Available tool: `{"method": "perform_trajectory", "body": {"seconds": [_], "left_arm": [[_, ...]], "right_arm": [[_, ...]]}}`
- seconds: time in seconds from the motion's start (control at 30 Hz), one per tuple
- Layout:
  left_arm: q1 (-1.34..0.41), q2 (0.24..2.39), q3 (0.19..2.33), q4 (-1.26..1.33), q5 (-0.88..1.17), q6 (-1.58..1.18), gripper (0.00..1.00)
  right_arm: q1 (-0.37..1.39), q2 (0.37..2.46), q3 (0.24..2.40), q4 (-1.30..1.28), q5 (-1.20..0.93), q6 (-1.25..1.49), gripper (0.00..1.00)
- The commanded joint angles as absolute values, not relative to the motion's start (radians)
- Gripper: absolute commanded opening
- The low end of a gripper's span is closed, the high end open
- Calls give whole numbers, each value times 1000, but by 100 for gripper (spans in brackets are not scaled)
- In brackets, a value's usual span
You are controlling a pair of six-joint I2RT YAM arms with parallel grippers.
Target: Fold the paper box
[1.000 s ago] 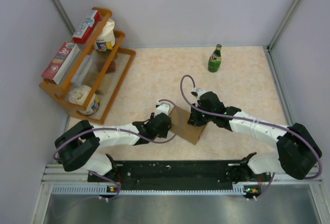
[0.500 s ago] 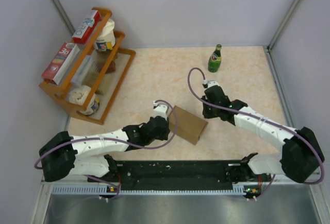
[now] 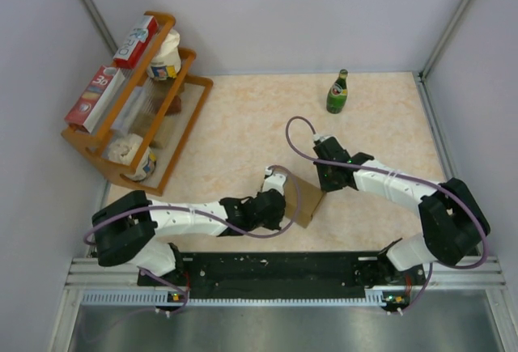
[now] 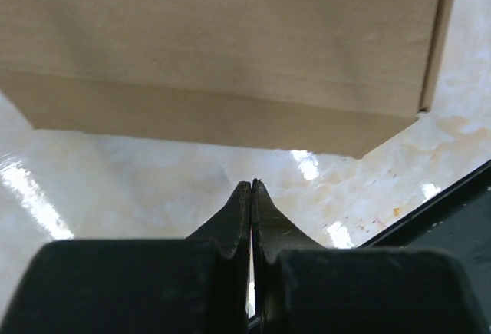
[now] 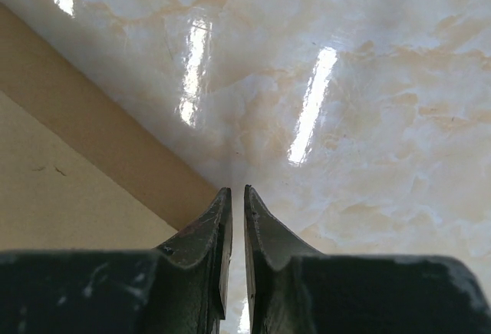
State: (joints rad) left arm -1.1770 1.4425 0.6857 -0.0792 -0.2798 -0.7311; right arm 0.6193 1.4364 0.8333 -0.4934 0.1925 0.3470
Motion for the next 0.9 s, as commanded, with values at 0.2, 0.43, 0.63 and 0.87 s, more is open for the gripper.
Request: {"method": "perform_trajectory", "body": {"seconds": [0.2, 0.43, 0.63, 0.87], "left_arm": [[-1187, 1522, 752, 49, -193, -732, 0], [-1203, 1511, 709, 48, -192, -749, 0], [-1210, 1502, 704, 23, -190, -756, 0], [-1224, 1459, 670, 6, -189, -776, 0]], "right_arm": [[652, 1367, 781, -483, 43, 386, 11], [709, 1356, 749, -480, 21, 436, 11], [729, 1344, 720, -483, 28, 456, 11], [729, 1247, 643, -482, 15, 500, 11]]}}
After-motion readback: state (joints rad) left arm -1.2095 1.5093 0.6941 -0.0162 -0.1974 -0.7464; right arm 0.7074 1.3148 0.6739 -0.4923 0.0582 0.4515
